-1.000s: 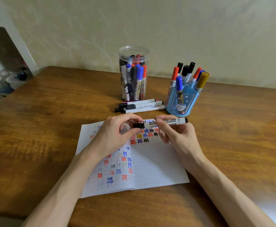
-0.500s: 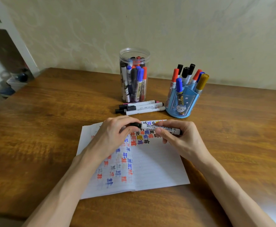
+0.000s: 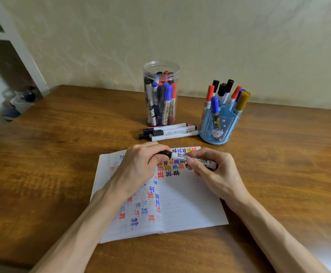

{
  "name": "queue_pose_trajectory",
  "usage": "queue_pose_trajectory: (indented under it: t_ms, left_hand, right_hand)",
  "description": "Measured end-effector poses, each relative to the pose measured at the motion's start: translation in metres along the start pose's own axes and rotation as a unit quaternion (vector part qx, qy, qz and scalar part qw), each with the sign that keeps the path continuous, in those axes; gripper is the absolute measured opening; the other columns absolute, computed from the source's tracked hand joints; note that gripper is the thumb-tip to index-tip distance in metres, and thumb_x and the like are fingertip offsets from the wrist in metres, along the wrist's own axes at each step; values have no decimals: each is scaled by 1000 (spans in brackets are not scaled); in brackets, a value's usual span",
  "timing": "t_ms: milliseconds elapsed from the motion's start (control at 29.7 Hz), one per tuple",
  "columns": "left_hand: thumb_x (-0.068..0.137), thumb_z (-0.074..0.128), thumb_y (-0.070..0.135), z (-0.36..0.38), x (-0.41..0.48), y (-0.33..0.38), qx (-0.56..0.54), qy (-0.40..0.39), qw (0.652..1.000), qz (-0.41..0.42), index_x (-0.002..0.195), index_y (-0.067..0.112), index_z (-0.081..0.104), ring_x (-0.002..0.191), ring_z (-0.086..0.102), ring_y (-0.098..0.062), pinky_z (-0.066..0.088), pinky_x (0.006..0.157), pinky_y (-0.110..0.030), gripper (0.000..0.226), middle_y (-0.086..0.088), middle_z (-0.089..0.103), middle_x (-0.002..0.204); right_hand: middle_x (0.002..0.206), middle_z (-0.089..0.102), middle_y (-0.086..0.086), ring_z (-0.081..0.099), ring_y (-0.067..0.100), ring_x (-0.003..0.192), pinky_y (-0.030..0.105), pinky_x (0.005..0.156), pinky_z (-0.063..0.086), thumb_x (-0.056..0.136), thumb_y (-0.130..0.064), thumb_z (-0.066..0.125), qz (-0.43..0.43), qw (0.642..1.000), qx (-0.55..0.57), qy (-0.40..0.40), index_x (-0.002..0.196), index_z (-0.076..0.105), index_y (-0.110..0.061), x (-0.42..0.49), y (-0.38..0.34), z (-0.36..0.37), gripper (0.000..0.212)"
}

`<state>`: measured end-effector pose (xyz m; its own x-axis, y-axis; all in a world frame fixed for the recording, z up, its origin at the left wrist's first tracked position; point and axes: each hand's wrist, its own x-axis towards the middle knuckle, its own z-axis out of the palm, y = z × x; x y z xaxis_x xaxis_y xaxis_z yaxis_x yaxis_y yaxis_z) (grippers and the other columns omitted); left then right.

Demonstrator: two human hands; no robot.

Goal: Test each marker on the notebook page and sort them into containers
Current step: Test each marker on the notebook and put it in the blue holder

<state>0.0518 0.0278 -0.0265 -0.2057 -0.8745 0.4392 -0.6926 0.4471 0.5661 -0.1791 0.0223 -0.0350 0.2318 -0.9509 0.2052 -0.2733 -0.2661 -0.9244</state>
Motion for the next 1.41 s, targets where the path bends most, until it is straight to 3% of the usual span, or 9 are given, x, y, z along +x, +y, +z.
queue_pose_trajectory:
  t_ms: [202, 403, 639, 740, 807, 908, 975, 1110, 1412]
  left_hand:
    - [96, 65, 2, 0, 0, 0, 4, -10, 1000, -6, 116, 13, 76, 101, 63, 2, 47, 83, -1, 25, 9, 74, 105]
    - [96, 67, 20, -7, 1, 1, -53, -33, 997, -54, 119, 29, 72, 101, 57, 21, 49, 77, -3, 26, 25, 63, 110]
    - [79, 72, 38, -21, 14, 16, -170, 0, 981, -90, 100, 33, 66, 101, 67, 3, 56, 78, -15, 23, 25, 72, 97]
    - [86, 75, 24, -22, 21, 23, -222, 15, 972, -83, 105, 21, 70, 100, 71, -5, 57, 81, -18, 20, 16, 75, 102]
    - [90, 74, 11, -23, 28, 31, -255, 40, 963, -78, 111, 14, 70, 99, 73, -9, 57, 80, -20, 21, 9, 77, 104]
    - [93, 70, 4, -27, 45, 43, -281, 94, 954, -45, 118, 8, 66, 97, 75, -16, 59, 79, -24, 26, -1, 76, 107]
    - [94, 70, 2, -26, 61, 52, -289, 132, 948, -23, 122, 4, 62, 100, 74, -17, 59, 84, -26, 30, -3, 75, 111]
    - [93, 72, 2, -17, 95, 69, -299, 195, 934, 3, 120, -1, 59, 103, 74, -16, 58, 92, -31, 30, -8, 75, 111]
    - [93, 74, 13, 30, 142, 85, -167, 173, 969, 52, 121, 11, 68, 96, 71, -4, 59, 87, -27, 28, 4, 75, 108]
  right_hand:
    - [86, 78, -3, 67, 6, 68, 21, 64, 54, 93, -32, 75, 1, 1000, -3, -2, 103, 78, -19, 0, 4, 2, 17]
    - [99, 80, -5, 76, 10, 88, 27, 72, 62, 93, -29, 76, -20, 999, -18, -26, 107, 78, -14, 9, -3, -8, 21]
    - [106, 79, -9, 75, 6, 100, 26, 76, 63, 90, -32, 78, -29, 999, 10, 13, 112, 79, -17, 9, -6, -12, 27]
    - [108, 80, -12, 75, 8, 102, 27, 80, 62, 90, -28, 81, -40, 999, 18, 20, 115, 80, -18, 11, -9, -13, 27]
    - [108, 79, -12, 74, 11, 103, 31, 83, 62, 90, -31, 81, -49, 997, 21, 56, 117, 79, -20, 11, -11, -14, 29]
    - [104, 76, -11, 70, 10, 101, 40, 88, 60, 100, -33, 70, -41, 976, 45, 209, 111, 76, -25, 11, -9, -19, 15]
    - [125, 68, -12, 62, 4, 116, 45, 101, 55, 103, -36, 65, -27, 958, 5, 285, 128, 67, -29, 13, -2, -26, 26]
    - [168, 32, -6, 33, 11, 152, 50, 124, 36, 96, -37, 67, 44, 964, -63, 254, 162, 29, -36, 18, 9, -34, 76]
    - [169, 31, -9, 29, 6, 154, 42, 126, 32, 97, -31, 68, 15, 972, -75, 222, 164, 27, -34, 17, 9, -30, 78]
